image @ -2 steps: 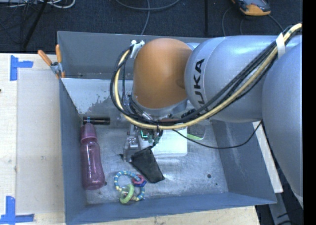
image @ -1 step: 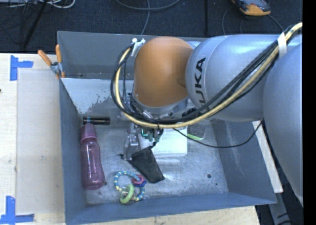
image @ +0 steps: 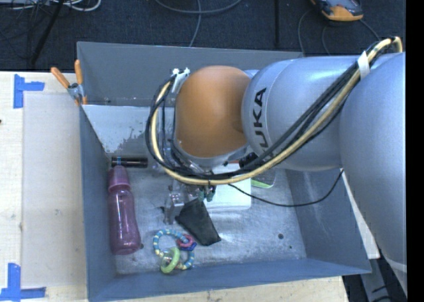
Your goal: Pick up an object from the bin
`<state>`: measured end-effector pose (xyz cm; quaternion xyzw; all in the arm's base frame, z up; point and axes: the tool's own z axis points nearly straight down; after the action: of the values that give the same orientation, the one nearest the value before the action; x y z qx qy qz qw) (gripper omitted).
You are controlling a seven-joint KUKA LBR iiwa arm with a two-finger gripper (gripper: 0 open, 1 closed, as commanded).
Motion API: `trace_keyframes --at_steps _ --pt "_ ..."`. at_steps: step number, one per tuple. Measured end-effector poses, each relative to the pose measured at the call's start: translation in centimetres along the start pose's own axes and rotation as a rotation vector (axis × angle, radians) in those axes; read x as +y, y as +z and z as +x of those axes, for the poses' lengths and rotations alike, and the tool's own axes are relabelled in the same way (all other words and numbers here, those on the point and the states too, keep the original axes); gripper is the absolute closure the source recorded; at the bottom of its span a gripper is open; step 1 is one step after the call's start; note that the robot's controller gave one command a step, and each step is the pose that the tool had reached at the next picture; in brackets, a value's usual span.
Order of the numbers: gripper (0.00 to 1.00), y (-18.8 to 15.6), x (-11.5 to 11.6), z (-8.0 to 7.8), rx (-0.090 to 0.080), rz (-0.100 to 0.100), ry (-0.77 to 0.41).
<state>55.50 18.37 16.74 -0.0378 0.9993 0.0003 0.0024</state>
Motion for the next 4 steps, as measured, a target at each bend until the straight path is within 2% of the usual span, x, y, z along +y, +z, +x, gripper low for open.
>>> trace_keyframes --at_steps 1,2,3,4 --pt "0.00 4.7 -0.4 0.6 0.005 0.000 -0.228" --pt "0.00 7.3 -0.5 0.3 0.008 -0.001 -0.356" --pt "0.00 8.1 -1.2 0.4 0.005 -0.002 -0.631" --pt "0.00 6.6 0.8 4.4 0.008 -0.002 -0.938"
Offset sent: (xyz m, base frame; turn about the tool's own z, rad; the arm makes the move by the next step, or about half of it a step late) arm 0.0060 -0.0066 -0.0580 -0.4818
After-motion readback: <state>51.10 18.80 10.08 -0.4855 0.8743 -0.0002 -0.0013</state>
